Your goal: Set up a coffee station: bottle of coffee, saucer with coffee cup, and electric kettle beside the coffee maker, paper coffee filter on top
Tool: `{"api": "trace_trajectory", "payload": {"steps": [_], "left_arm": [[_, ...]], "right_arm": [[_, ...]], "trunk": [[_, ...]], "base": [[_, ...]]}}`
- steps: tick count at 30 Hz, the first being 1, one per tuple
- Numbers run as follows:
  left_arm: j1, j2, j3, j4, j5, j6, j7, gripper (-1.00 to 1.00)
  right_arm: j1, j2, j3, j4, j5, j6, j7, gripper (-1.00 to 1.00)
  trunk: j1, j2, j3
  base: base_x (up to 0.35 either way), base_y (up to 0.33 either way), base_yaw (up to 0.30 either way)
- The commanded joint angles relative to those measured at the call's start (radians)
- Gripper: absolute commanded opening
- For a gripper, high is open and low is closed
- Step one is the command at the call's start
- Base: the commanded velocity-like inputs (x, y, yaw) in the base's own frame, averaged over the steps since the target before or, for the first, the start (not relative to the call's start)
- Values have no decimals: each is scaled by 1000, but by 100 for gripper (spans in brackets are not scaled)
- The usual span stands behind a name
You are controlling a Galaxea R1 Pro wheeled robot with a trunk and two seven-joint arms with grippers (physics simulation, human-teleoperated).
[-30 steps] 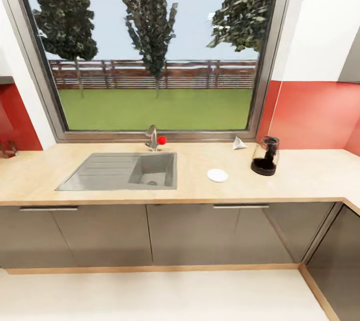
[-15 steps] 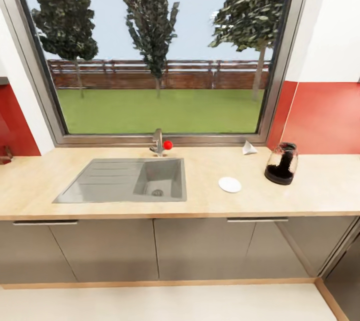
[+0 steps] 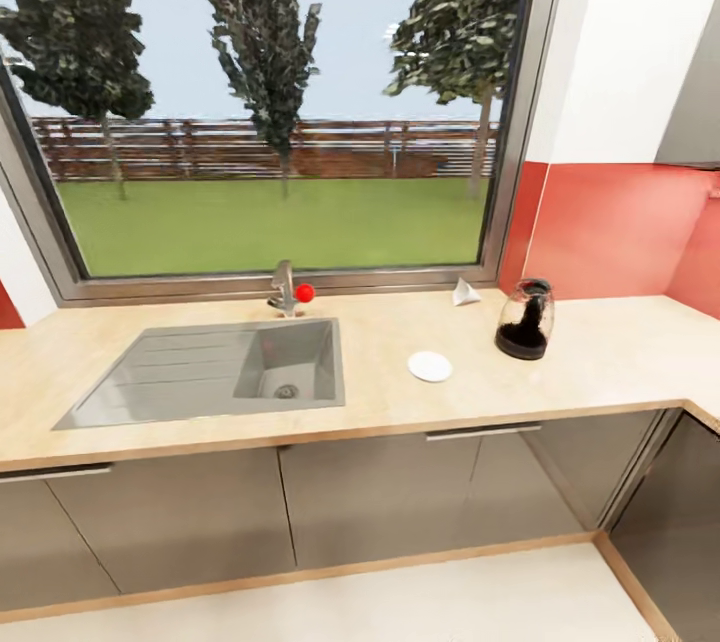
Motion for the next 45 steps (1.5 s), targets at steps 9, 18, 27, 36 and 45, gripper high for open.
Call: {"api": "trace_trajectory", "payload": {"steps": [9,18,27,36,45], "left_arm": [[3,89,-1,2,4,11,1,100],[3,115,-5,15,0,13,1,100],[2,132,-12,13,-5,10,6,100],[11,135,-13,19,-5,13,7,100],[41,141,-11,32,-3,17,47,100]], "right_arm": [[0,0,-1,-235,0,0,-1,100],[-2,25,-1,-1068,-6,-58,-3,100],[-247,124,2,-1373,-7,-51,-25,100],[-655,143,130,-1197,-4,237,-225,100],[-905,161,166,-969,-2,409,-292,100]], "trunk": [[1,-2,-1],[1,-2,-1],[1,-2,-1],[1,-2,-1],[1,-2,-1]], "base": [[0,0,-54],[0,0,-1],[0,0,0],[2,0,0],[262,0,0]]}}
